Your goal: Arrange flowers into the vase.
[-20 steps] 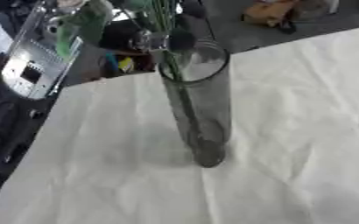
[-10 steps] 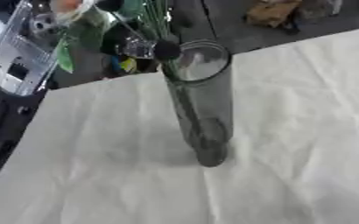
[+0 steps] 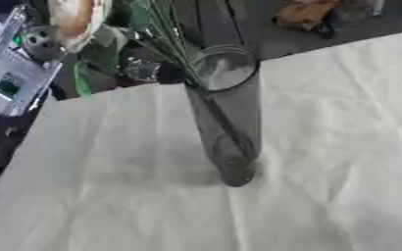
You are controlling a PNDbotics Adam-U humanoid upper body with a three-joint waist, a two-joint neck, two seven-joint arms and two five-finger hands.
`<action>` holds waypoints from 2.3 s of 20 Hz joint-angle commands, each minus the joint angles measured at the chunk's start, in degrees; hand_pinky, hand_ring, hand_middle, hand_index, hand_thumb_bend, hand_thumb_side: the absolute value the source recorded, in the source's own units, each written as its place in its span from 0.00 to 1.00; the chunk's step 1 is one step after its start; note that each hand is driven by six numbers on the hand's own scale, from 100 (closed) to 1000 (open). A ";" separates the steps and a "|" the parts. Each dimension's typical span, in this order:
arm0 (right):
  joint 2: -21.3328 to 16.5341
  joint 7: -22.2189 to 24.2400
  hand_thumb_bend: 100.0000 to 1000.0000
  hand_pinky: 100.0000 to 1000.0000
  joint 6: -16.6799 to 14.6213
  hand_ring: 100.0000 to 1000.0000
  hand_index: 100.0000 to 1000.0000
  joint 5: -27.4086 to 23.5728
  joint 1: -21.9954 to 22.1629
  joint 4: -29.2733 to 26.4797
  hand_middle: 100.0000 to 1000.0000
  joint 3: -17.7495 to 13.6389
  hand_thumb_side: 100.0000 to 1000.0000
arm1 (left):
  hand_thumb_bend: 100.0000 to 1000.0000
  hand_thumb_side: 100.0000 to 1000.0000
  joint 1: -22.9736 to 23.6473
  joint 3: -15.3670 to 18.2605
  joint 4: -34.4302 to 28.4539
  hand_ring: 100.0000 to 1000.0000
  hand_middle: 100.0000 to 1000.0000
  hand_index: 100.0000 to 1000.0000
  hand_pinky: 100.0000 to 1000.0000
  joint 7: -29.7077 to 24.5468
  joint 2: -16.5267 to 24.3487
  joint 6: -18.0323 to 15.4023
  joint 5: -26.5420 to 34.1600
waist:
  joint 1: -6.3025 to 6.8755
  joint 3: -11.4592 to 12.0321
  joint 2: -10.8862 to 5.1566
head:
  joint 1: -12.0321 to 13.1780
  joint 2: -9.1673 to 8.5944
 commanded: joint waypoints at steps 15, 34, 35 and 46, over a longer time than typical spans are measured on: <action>-0.79 0.23 0.00 0.90 -0.18 0.51 0.63 -0.40 -0.04 -1.08 0.38 -0.15 1.00 | 0.51 1.00 1.28 1.99 -1.21 0.95 1.00 1.00 0.97 -0.01 4.30 0.26 -4.04 | -0.18 0.67 -1.88 | -0.31 0.19; -0.71 -0.11 0.00 0.90 0.07 0.52 0.63 -0.23 0.03 -1.08 0.38 -0.41 1.00 | 0.50 1.00 4.55 1.75 -0.33 0.96 1.00 1.00 1.00 -0.01 6.30 -1.55 -10.82 | -0.26 0.94 -2.05 | -0.20 0.44; -0.72 -0.20 0.00 0.90 -0.01 0.52 0.63 -0.31 0.05 -1.08 0.38 -0.45 1.00 | 0.50 1.00 5.21 1.81 -0.51 0.96 1.00 1.00 0.99 -0.01 6.69 -1.68 -10.77 | -0.36 1.01 -2.06 | -0.25 0.52; -0.58 -0.97 0.00 0.89 -1.64 0.52 0.64 -1.93 0.46 -1.08 0.39 -0.91 1.00 | 0.27 1.00 12.63 3.71 -5.32 0.90 0.91 1.00 0.93 -0.01 9.83 -1.86 -8.20 | -2.36 2.30 -2.01 | -0.49 1.19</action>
